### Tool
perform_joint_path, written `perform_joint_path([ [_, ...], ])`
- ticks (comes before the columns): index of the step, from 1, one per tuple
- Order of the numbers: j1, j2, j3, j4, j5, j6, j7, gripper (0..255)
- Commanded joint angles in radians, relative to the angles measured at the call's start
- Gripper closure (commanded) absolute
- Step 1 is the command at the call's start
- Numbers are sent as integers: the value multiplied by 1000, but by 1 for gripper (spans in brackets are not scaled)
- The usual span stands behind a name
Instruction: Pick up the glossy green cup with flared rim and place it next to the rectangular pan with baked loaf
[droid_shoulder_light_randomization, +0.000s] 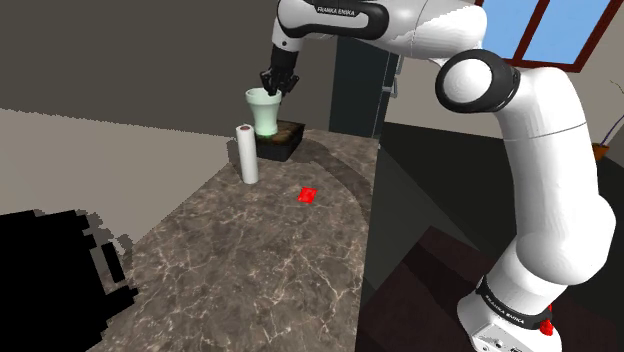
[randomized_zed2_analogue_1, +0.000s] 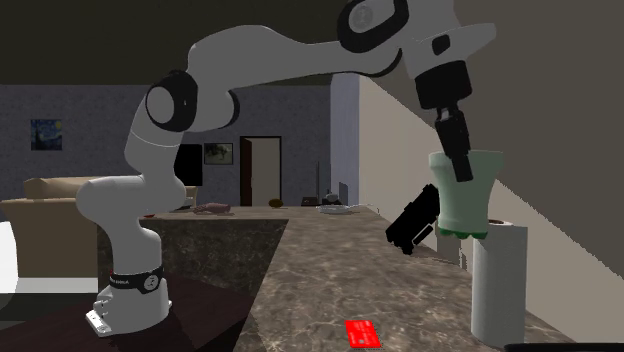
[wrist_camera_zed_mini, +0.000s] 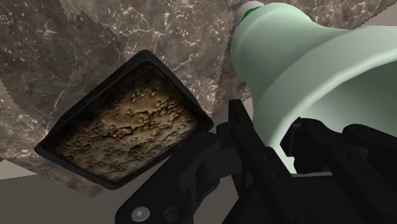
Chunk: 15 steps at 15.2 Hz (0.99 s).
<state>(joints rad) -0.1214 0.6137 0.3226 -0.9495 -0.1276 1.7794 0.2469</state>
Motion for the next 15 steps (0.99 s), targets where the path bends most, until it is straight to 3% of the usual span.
perform_joint_path([
  [1,-8,-13,1,-50,3,38,0,255],
  [15,-39,-45,1,-295,9,248,0,255],
])
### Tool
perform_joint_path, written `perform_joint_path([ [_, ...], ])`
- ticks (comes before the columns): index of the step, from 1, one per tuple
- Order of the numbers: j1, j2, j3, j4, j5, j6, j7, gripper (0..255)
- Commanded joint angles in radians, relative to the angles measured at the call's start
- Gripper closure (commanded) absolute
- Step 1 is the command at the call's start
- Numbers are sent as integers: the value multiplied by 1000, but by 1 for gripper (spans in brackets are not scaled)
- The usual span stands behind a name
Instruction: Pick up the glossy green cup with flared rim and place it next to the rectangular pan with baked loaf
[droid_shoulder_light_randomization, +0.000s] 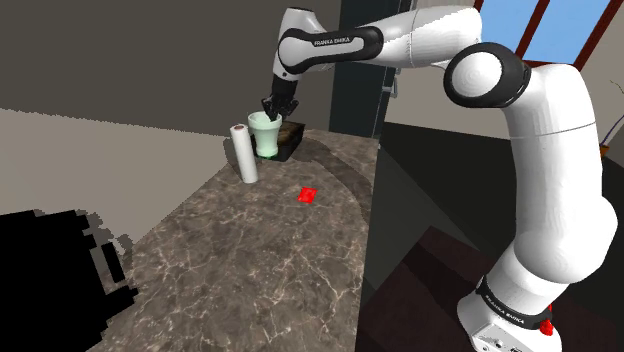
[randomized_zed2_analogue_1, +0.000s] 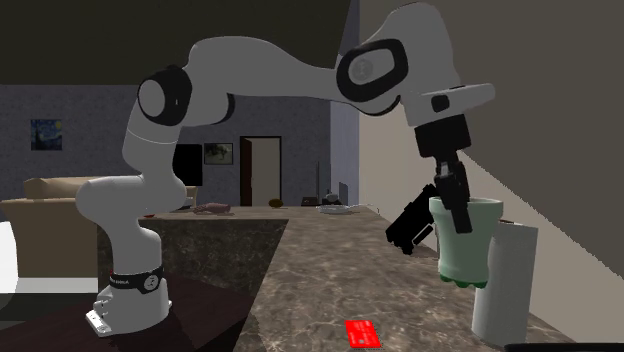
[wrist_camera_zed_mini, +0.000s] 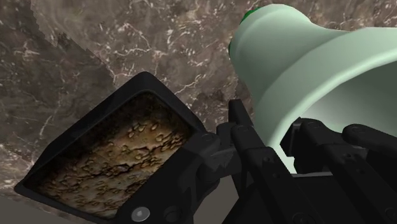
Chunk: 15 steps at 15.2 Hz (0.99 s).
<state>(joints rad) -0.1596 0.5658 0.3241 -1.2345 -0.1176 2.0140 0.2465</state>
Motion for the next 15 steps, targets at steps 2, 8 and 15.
perform_joint_path([
  [2,-3,4,-1,-35,-2,40,0,255],
  [8,-7,14,-5,-100,-6,114,2,255],
  [15,-8,37,-10,-159,-13,195,4,255],
])
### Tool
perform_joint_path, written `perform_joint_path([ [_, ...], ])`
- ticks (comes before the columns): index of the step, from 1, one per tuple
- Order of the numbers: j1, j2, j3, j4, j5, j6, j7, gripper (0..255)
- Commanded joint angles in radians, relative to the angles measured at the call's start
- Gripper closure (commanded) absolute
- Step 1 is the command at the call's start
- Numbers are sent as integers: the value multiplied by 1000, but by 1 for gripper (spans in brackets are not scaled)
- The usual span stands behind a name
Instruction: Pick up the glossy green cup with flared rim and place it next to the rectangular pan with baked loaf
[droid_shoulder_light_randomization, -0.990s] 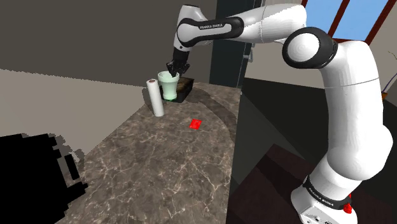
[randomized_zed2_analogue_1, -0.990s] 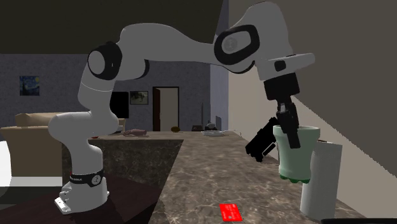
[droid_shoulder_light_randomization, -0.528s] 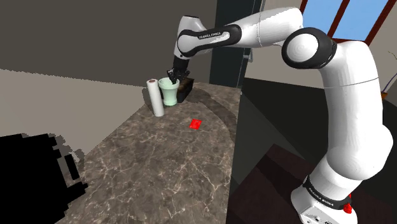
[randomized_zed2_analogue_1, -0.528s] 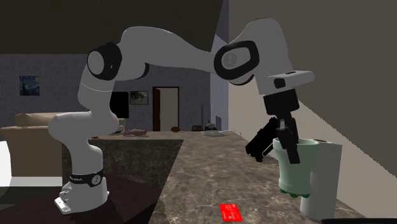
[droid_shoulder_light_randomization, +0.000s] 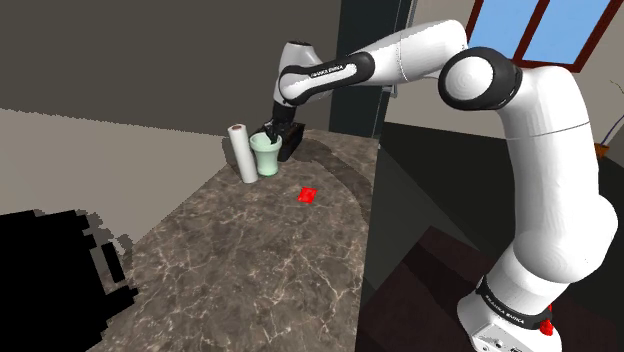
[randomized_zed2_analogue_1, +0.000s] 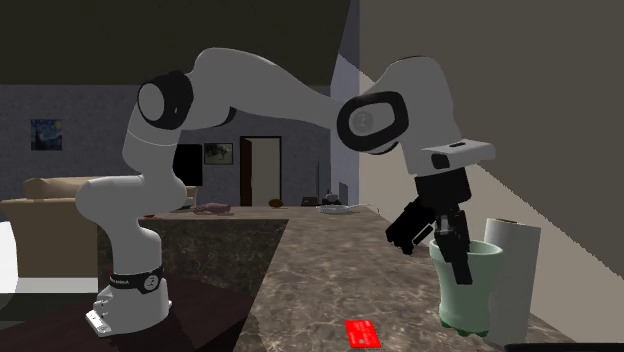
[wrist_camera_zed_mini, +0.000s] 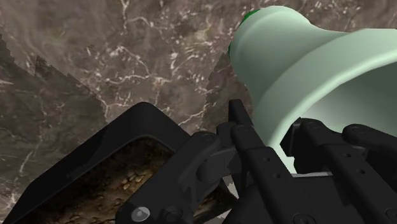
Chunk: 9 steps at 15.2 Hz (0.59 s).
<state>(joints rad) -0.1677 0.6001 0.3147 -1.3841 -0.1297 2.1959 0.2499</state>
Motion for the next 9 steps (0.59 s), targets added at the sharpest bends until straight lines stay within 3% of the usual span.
perform_joint_path([
  [1,0,7,-2,-17,-3,25,1,255],
  [9,1,16,-4,-32,-6,49,3,255],
])
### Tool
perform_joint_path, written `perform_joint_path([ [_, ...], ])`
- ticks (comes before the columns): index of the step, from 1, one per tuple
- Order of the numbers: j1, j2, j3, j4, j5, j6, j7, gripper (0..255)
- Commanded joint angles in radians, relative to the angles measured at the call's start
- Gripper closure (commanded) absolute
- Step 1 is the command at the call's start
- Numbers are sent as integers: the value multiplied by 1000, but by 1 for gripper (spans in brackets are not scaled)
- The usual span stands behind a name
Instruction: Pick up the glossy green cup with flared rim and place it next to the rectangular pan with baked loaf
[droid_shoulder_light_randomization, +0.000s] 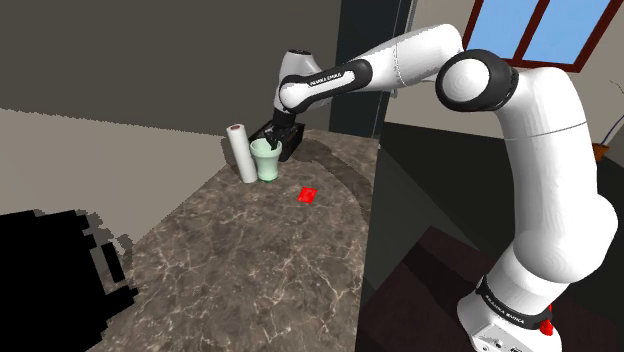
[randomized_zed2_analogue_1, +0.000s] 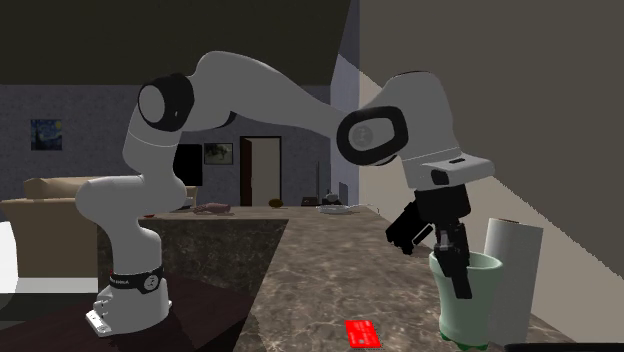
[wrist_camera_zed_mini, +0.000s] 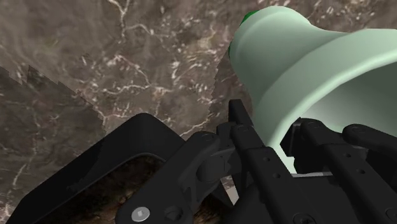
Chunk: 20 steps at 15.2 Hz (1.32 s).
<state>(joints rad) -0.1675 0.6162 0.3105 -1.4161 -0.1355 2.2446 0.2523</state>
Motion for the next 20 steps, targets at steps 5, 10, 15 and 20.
perform_joint_path([
  [5,0,0,0,-1,0,1,0,0],
  [10,-10,-43,8,-3,12,-39,-6,0],
  [15,-18,-78,14,-1,22,-76,-11,0],
  [20,-18,-78,14,-1,22,-76,-11,0],
])
